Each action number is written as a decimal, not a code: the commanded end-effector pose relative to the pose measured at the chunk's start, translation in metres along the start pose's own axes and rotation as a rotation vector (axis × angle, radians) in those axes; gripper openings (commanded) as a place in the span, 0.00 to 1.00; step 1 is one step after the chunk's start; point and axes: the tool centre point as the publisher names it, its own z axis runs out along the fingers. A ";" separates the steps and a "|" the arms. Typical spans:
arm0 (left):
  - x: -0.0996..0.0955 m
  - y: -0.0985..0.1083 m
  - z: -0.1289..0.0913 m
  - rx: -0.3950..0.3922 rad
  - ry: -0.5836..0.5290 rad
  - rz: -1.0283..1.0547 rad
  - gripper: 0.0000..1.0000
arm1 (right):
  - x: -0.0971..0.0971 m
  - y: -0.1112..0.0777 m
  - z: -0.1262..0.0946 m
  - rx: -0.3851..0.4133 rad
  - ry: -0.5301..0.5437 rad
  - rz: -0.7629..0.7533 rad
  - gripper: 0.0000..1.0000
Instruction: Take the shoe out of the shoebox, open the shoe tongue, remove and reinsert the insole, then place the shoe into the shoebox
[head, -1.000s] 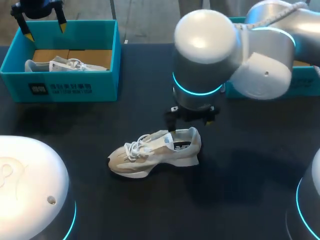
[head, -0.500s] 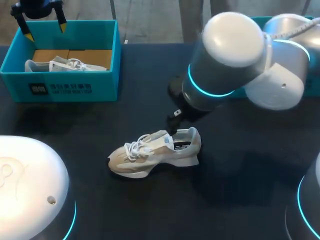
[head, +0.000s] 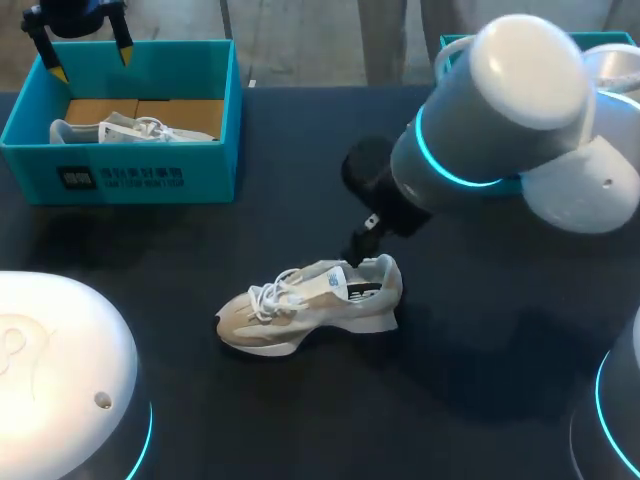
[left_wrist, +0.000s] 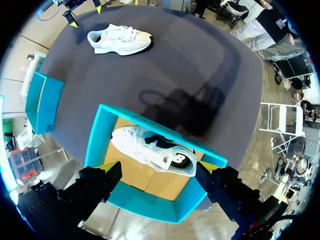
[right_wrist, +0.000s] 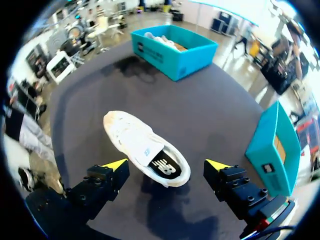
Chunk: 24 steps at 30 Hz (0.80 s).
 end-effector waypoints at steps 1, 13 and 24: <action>0.000 0.000 0.000 -0.001 0.001 0.000 1.00 | -0.007 -0.021 -0.013 -0.247 0.205 -0.572 1.00; 0.000 0.000 0.000 -0.001 0.001 0.000 1.00 | -0.019 -0.018 -0.007 -0.128 0.157 -0.744 1.00; 0.000 0.000 0.000 -0.001 0.001 0.000 1.00 | -0.019 -0.018 -0.007 -0.128 0.157 -0.744 1.00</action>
